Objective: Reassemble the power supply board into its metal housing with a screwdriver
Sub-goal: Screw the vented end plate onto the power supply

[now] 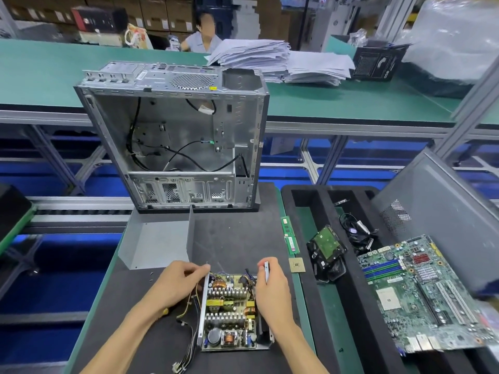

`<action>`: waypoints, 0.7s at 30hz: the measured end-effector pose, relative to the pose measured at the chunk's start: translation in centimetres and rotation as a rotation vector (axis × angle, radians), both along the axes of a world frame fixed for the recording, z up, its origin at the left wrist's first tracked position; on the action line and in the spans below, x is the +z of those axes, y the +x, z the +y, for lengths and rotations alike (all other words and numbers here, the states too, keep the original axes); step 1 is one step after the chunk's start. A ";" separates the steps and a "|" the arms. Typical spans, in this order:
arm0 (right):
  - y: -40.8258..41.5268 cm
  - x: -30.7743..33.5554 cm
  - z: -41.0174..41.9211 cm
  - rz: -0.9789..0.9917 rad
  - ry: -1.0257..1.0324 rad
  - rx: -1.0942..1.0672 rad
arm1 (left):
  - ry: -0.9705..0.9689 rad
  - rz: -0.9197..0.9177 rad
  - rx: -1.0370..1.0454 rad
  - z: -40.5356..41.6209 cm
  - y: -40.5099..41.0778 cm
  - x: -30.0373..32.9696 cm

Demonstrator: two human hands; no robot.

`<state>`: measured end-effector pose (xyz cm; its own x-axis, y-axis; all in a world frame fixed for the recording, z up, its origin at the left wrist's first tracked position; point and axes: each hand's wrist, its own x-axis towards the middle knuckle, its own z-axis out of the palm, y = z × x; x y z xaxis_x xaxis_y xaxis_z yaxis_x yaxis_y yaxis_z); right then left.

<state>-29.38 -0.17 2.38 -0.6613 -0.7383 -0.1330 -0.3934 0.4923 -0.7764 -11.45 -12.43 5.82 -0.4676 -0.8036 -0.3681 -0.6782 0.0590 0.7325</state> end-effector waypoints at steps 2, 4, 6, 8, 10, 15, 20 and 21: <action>0.0 0.0 -0.1 0.010 -0.001 -0.009 | -0.102 -0.008 -0.009 1.0 0.1 -0.3; 0.1 0.0 -0.1 0.013 0.004 -0.010 | -0.288 -0.044 -0.024 2.2 0.0 -1.1; 0.0 0.1 -0.1 0.027 0.020 0.006 | -0.383 -0.066 -0.041 3.0 -0.1 -1.7; -0.2 0.5 -0.2 0.067 0.062 0.036 | -0.351 -0.075 -0.077 2.9 0.2 -2.0; -0.5 1.2 -0.8 0.146 0.119 0.065 | -0.230 -0.033 -0.097 2.2 1.0 -1.7; 0.9 4.4 -4.7 0.170 -0.029 0.133 | -0.298 0.121 0.237 -0.4 4.0 -0.6; 4.5 5.7 -10.6 0.021 -0.036 0.266 | -0.517 0.032 0.562 -3.8 7.6 0.3; 5.1 5.7 -11.7 0.003 -0.017 0.290 | -0.517 0.001 0.603 -4.3 8.2 0.4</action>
